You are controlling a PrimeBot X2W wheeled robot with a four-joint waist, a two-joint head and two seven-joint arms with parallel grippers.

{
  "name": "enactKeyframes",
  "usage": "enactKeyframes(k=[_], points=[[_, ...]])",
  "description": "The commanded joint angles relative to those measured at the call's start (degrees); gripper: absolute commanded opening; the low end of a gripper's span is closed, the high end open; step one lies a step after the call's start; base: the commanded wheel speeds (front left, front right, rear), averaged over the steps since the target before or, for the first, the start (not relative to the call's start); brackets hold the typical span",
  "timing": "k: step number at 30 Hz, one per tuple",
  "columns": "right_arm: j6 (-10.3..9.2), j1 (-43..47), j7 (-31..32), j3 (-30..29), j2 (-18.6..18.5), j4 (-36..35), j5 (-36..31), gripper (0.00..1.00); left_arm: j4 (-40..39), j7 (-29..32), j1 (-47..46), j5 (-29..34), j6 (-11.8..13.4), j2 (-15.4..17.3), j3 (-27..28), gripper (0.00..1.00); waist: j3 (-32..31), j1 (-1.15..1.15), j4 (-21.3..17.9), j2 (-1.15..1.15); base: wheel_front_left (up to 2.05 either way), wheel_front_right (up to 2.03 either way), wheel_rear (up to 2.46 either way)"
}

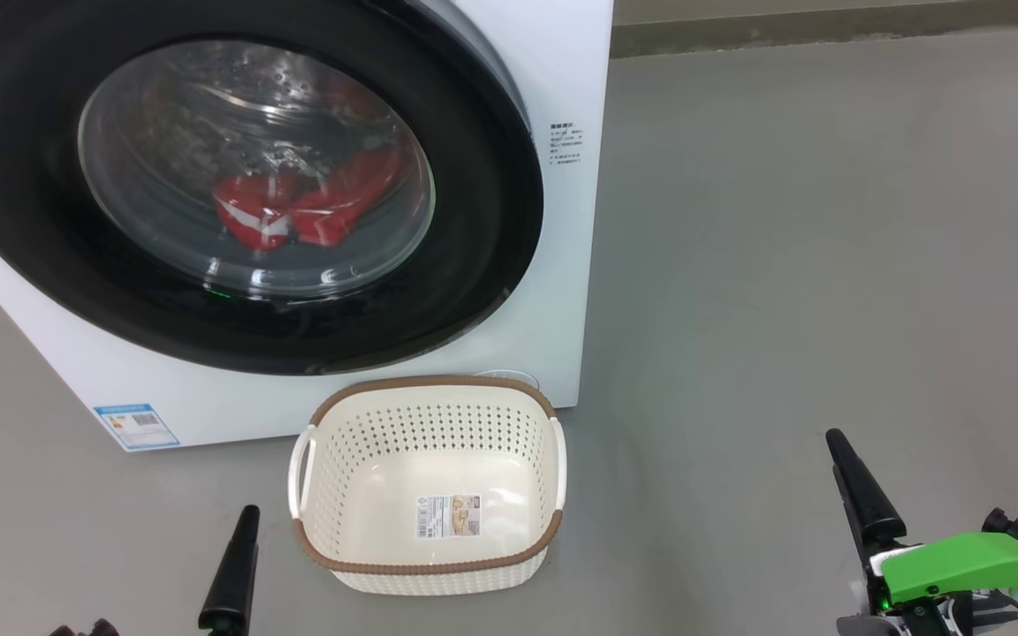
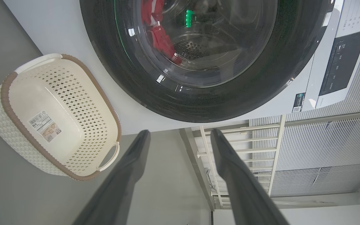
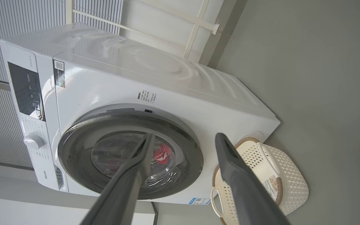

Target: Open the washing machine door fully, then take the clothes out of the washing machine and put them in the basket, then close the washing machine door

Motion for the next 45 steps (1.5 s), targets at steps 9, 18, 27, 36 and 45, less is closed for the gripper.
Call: enactKeyframes(k=[9,18,27,36,45], points=[[0.01,-3.3,-1.9,2.7,-1.4,-1.5,-6.9,1.00,-2.9,-1.9,-2.5,8.1,-0.2,0.7,1.0,1.00,-0.1,-0.01,-0.1,0.00,0.00,0.00,0.00],[0.01,-4.0,-3.5,4.4,-2.0,-1.5,-14.6,1.00,-4.1,-3.4,-2.5,17.2,-0.2,0.7,0.8,1.00,-0.2,-0.01,-0.1,0.00,0.00,0.00,0.00],[0.01,-4.5,-5.2,6.4,-2.6,-1.8,-22.5,1.00,-4.8,-5.1,-2.5,26.8,-0.2,0.8,0.5,1.00,-0.3,-0.01,0.0,0.00,0.00,0.00,0.00],[0.01,-5.0,-6.7,6.3,-2.2,-2.3,-30.5,1.00,-5.6,-6.6,-2.6,36.2,-0.3,0.9,0.5,1.00,-0.1,-0.01,-0.3,0.00,0.00,0.00,0.00],[0.01,-5.4,-8.0,7.1,-2.1,-2.9,-37.5,1.00,-5.9,-8.0,-2.6,42.8,-0.3,1.0,0.8,1.00,-0.1,-0.01,-0.6,0.00,0.00,0.00,0.00]])
